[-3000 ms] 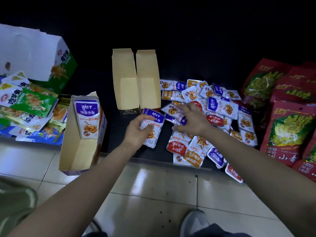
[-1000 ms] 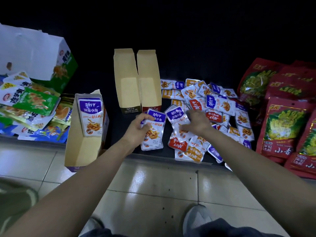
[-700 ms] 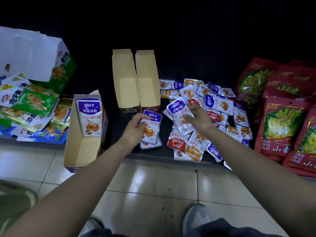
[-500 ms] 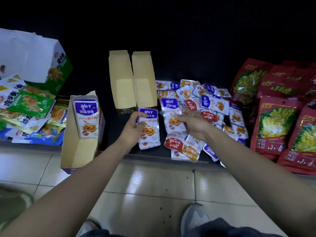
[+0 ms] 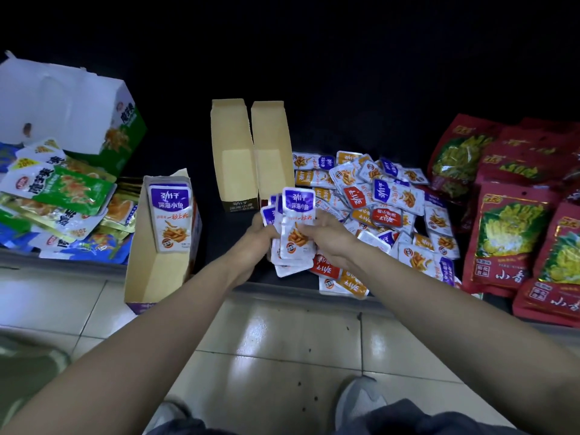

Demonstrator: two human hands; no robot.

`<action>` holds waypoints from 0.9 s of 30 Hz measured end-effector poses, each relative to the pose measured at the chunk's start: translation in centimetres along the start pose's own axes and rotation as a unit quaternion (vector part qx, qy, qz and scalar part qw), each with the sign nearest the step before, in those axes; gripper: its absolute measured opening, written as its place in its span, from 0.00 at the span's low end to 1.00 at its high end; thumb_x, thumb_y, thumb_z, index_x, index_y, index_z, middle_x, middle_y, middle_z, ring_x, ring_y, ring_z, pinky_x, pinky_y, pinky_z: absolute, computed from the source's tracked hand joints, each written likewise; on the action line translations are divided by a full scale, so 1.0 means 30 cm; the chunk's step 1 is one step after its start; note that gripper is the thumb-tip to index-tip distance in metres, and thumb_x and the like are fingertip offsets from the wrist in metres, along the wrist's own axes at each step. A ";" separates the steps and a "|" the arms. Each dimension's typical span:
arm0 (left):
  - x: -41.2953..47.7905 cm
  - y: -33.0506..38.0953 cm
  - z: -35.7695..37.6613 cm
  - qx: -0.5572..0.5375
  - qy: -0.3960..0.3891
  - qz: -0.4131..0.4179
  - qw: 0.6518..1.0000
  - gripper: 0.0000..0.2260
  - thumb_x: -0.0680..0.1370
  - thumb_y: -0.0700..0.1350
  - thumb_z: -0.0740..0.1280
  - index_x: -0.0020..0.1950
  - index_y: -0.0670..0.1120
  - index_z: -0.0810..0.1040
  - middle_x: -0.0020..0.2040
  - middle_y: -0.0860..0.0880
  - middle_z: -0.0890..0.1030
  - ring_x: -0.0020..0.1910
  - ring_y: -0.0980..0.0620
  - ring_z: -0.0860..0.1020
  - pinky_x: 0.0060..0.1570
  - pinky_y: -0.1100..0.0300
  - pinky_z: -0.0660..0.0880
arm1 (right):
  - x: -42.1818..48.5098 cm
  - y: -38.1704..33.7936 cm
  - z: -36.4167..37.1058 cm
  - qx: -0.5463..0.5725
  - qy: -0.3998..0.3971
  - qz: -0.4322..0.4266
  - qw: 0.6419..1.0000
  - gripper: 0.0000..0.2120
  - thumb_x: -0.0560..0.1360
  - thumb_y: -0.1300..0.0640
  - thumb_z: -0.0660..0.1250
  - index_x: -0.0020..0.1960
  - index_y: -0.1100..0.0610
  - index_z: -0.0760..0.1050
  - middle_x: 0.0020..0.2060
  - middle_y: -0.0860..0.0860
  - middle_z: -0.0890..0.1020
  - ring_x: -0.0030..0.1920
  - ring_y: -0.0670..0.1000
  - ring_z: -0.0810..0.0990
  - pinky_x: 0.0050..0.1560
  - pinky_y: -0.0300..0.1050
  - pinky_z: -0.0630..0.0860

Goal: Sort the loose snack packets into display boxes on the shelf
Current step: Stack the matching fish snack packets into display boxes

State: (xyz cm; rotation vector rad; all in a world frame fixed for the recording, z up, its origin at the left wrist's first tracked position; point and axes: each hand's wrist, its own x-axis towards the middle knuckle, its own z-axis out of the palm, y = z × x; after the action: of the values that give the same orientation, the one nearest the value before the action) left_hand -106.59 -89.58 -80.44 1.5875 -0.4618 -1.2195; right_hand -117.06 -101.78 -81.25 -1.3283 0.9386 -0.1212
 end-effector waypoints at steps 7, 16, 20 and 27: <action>0.026 0.002 0.002 0.039 -0.002 0.136 0.990 0.36 0.77 0.27 0.61 0.77 0.52 0.48 0.71 0.46 0.68 0.68 0.52 0.71 0.63 0.57 0.73 | -0.012 -0.011 0.028 -0.083 -0.016 -0.152 0.985 0.22 0.80 0.67 0.61 0.70 0.56 0.57 0.60 0.53 0.75 0.61 0.48 0.75 0.56 0.36 0.75; 0.050 -0.097 -0.011 0.145 0.049 0.108 0.982 0.27 0.77 0.38 0.62 0.73 0.50 0.57 0.68 0.43 0.68 0.67 0.48 0.70 0.66 0.45 0.72 | 0.011 0.087 0.046 -0.087 -0.023 -0.130 0.987 0.26 0.78 0.65 0.65 0.72 0.55 0.58 0.60 0.53 0.77 0.61 0.50 0.77 0.62 0.47 0.75; 0.047 -0.055 -0.030 0.120 0.047 0.119 0.984 0.22 0.79 0.35 0.63 0.69 0.53 0.64 0.66 0.45 0.72 0.64 0.51 0.75 0.62 0.50 0.76 | 0.011 0.037 0.037 -0.031 -0.023 -0.118 0.992 0.27 0.77 0.63 0.67 0.72 0.53 0.61 0.60 0.52 0.79 0.60 0.50 0.78 0.62 0.49 0.76; -0.045 0.092 -0.136 0.181 0.104 0.168 0.963 0.19 0.77 0.44 0.65 0.68 0.51 0.70 0.61 0.45 0.73 0.60 0.50 0.75 0.62 0.52 0.75 | -0.008 -0.156 0.126 -0.022 -0.105 -0.118 0.987 0.29 0.78 0.62 0.66 0.74 0.55 0.56 0.63 0.52 0.77 0.63 0.50 0.76 0.65 0.49 0.74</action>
State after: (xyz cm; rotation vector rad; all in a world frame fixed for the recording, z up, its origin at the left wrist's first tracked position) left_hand -102.84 -87.59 -77.59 1.8299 -0.8152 -0.7266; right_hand -112.82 -100.09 -77.31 -1.4594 0.6086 -0.1395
